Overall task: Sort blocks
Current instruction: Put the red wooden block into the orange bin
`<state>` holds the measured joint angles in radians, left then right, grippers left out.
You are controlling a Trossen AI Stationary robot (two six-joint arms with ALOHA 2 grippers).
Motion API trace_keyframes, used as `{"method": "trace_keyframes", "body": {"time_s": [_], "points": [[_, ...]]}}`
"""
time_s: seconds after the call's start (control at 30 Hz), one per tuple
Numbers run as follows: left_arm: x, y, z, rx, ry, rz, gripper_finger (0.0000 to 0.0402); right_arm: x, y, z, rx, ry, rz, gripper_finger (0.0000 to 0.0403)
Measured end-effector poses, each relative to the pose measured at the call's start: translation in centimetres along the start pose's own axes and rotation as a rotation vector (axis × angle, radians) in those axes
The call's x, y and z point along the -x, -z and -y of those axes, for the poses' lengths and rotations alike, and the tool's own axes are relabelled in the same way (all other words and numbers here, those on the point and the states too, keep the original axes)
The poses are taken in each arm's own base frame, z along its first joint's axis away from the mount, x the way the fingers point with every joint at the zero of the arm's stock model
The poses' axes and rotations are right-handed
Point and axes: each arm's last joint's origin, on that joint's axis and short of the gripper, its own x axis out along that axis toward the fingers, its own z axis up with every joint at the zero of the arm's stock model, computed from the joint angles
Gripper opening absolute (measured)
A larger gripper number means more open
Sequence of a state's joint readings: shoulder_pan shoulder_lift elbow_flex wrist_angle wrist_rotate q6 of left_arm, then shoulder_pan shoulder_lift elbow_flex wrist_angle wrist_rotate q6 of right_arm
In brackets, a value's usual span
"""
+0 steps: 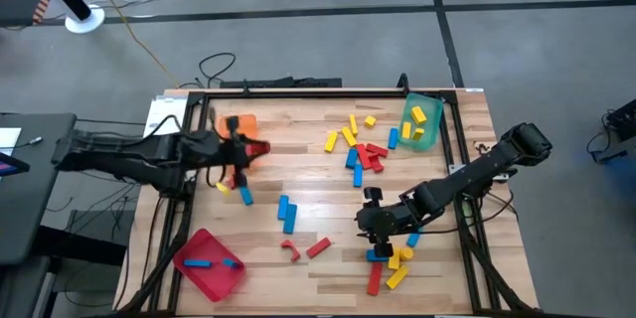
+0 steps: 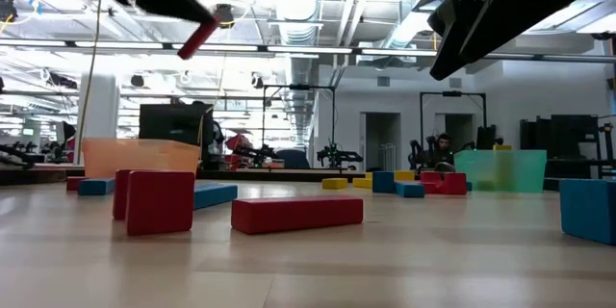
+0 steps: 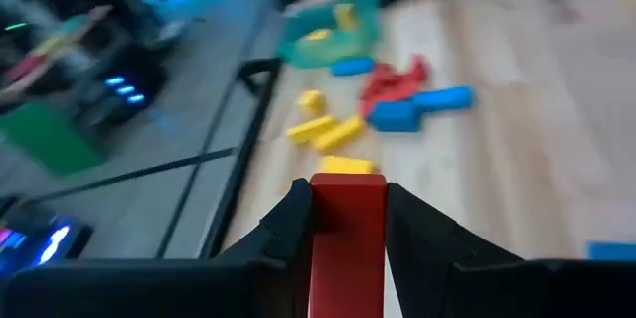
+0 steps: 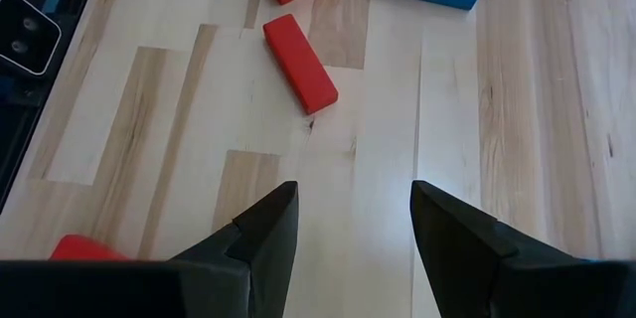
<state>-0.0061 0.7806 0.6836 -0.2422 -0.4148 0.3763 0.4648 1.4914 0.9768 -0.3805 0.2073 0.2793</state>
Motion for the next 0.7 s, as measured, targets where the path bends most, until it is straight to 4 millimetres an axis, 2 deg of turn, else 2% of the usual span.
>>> {"method": "trace_keyframes", "body": {"time_s": [0.23,0.37,0.53,0.7], "points": [[-0.3,5.9,-0.5,0.207,-0.24,0.119,0.009,0.0,0.0,0.0,0.009,0.0,0.001,0.021],[-0.6,8.6,-0.6,0.312,-0.353,0.167,0.0089,0.0,0.0,0.0,0.008,0.0,0.001,0.021],[-1.0,11.3,-0.4,0.422,-0.434,0.187,0.0089,0.0,0.0,0.0,0.008,0.0,0.001,0.021],[-1.0,13.0,-0.3,0.493,-0.487,0.211,0.0089,0.0,-0.1,0.1,0.016,0.0,0.006,0.021]]}}
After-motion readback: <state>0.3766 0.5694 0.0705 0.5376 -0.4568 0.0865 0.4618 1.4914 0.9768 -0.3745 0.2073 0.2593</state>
